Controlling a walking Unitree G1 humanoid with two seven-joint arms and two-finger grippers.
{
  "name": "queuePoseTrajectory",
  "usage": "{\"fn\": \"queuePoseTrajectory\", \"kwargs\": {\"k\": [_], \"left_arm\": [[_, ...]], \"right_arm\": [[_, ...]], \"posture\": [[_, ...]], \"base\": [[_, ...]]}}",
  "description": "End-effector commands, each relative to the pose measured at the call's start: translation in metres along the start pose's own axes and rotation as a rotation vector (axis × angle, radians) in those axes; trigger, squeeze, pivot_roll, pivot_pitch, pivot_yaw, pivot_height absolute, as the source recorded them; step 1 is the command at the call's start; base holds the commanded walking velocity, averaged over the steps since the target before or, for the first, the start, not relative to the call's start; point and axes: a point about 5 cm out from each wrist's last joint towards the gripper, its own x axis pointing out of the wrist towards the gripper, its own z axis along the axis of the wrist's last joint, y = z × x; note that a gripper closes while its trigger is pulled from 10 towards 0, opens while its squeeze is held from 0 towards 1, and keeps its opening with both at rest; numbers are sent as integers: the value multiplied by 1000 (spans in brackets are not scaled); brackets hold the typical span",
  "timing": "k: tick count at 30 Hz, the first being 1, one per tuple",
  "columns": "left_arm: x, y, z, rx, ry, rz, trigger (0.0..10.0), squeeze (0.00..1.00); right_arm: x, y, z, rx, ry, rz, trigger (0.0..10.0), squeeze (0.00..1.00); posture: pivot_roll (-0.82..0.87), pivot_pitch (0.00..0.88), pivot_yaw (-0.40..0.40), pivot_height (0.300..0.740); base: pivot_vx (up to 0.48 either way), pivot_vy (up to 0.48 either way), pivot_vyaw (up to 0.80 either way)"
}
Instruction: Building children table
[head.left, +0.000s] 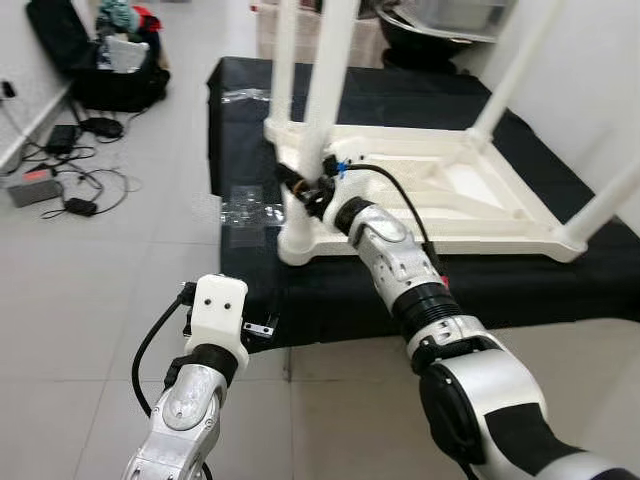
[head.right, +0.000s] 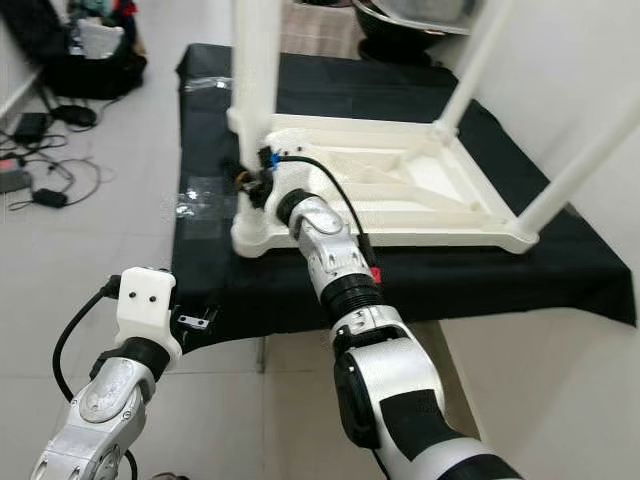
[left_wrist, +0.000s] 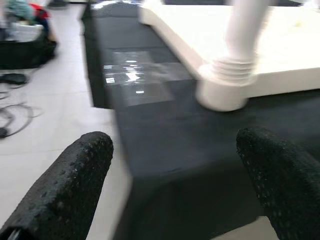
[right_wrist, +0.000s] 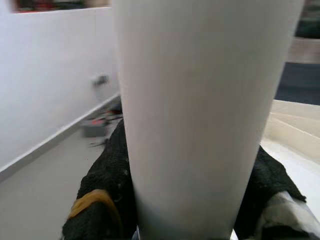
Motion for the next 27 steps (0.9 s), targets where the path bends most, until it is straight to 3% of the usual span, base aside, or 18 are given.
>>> {"fn": "queuePoseTrajectory", "kwargs": {"k": [1, 2, 3, 5, 6, 8, 14, 15, 16, 17, 18, 19, 20, 23, 24, 27], "left_arm": [[-1, 0, 0, 1, -7, -1, 10000, 0], [0, -1, 1, 0, -9, -3, 10000, 0], [0, -1, 1, 0, -9, -3, 10000, 0], [1, -2, 2, 0, -12, -9, 10000, 0], [1, -2, 2, 1, -12, -12, 10000, 0], [1, -3, 2, 1, -10, -15, 10000, 0], [0, -3, 1, 1, -7, -16, 10000, 0], [0, -2, 1, 0, -6, -14, 10000, 0], [0, -2, 1, 0, -6, -14, 10000, 0], [0, -2, 1, 0, -6, -13, 10000, 0], [0, -2, 1, 0, -6, -13, 10000, 0], [0, -2, 0, 0, -5, -13, 10000, 0], [0, -2, 0, -1, -5, -13, 10000, 0], [0, -2, 0, -1, -5, -13, 10000, 0], [0, -2, 0, -1, -4, -13, 10000, 0], [0, -1, 0, 0, -4, -12, 10000, 0]], "right_arm": [[-12, -31, -9, -33, 42, -162, 0, 0], [-21, -47, -13, -45, 56, -339, 0, 0], [-21, -47, -13, -45, 56, -339, 0, 0], [-46, -70, -18, -20, 63, -696, 0, 0], [-54, -71, -20, 19, 68, -790, 0, 0], [-58, -67, -22, 64, 72, -844, 0, 0], [-52, -58, -19, 72, 71, -843, 0, 0], [-46, -52, -16, 86, 46, -785, 5373, 0], [-46, -52, -16, 86, 46, -785, 5373, 0], [-41, -45, -14, 105, 24, -722, 10000, 0], [-41, -45, -14, 105, 24, -722, 10000, 0], [-36, -39, -11, 124, -13, -646, 10000, 0], [-34, -35, -7, 114, -49, -589, 10000, 396], [-34, -33, -5, 102, -66, -568, 10000, 396], [-39, -45, -5, 78, -91, -593, 10000, 1000], [-48, -60, -2, 49, -117, -620, 10000, 1000]], "posture": [[148, 121, -170, 740], [147, 122, -167, 740], [147, 122, -167, 740], [146, 123, -165, 740], [148, 123, -163, 740], [150, 123, -163, 740], [150, 124, -164, 740], [146, 125, -162, 740], [146, 125, -162, 740], [146, 126, -162, 740], [146, 126, -162, 740], [150, 126, -163, 740], [145, 124, -162, 740], [145, 124, -162, 740], [147, 121, -163, 740], [148, 120, -164, 740]], "base": [[0, 0, 0], [0, 0, 0], [0, 0, 0], [0, 0, 0], [0, 0, 0], [0, 0, 0], [0, 0, 0], [0, 0, 0], [0, 0, 0], [0, 0, 0], [0, 0, 0], [0, 0, 0], [0, 0, 0], [0, 0, 0], [0, 0, 0], [0, 0, 0]]}}
